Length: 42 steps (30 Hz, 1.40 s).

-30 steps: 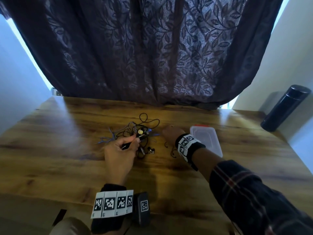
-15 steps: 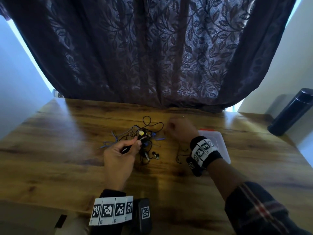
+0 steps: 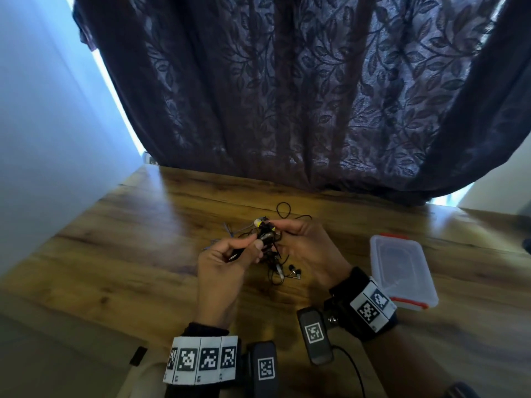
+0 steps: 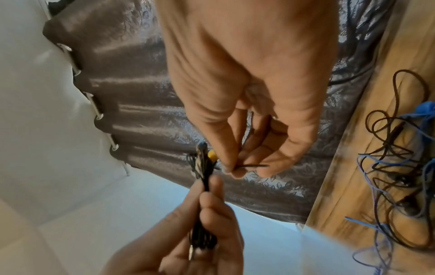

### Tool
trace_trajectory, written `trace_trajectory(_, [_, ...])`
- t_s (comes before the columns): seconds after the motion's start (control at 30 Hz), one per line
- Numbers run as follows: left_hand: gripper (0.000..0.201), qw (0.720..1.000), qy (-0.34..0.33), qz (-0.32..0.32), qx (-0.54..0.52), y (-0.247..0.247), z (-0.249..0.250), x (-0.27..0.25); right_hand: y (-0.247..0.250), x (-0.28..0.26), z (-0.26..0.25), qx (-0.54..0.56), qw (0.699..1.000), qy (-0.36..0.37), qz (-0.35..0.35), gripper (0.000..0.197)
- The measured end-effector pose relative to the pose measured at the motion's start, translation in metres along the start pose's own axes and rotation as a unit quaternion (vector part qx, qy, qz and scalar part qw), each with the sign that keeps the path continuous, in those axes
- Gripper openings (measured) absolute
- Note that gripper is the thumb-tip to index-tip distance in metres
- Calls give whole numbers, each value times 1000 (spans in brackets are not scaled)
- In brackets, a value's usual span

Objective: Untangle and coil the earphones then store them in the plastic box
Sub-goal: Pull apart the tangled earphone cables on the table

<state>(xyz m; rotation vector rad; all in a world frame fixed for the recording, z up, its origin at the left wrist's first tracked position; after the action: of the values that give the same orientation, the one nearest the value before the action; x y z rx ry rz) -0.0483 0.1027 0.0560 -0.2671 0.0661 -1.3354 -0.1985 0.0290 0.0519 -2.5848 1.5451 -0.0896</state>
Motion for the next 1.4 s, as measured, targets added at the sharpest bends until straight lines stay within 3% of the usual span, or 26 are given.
trace_trajectory(0.2, [10,1000,9,9,-11,11,-7,5,-11,12,5,-50,998,21,-33,22])
trace_trajectory(0.37, [13,1000,19,20,-8,25,-11,4,-26,21,9,-86,989,31,-115,25])
trace_trajectory(0.5, [18,998,33,42,-25,33,-13,1,-35,17,15,-78,989,22,-126,29])
trace_trajectory(0.6, [33,998,39,42,-21,34,-13,-4,-36,7,21,-81,991,18,-104,28])
trace_trajectory(0.8, [18,997,38,66,2,35,-10,-13,-44,-19,18,-71,996,6,-60,23])
trace_trajectory(0.97, [18,988,6,119,95,39,-2,-18,-51,-36,20,-2,996,-21,83,36])
trace_trajectory(1.1, [19,982,-9,133,132,40,5,-23,-61,-43,16,6,996,-17,91,40])
trace_trajectory(1.2, [16,981,-12,134,138,41,8,-24,-63,-46,4,-115,990,17,81,31])
trace_trajectory(1.3, [16,982,-8,123,143,39,10,-24,-61,-53,-16,-280,951,84,100,23])
trace_trajectory(1.4, [14,985,-3,110,136,35,13,-23,-64,-59,-31,-308,933,154,102,23])
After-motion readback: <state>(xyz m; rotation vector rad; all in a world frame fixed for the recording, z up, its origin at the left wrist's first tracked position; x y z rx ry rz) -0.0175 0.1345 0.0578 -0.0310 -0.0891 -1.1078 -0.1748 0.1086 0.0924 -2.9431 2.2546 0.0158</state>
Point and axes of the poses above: each hand's wrist, its own x-axis towards the middle knuckle, its own y-axis out of the back of the hand, z = x × y, the point moved 6 cm from there along x, towards the middle knuckle, and after that the axes turned 7 degrees about -z, right-handed, at the moved point
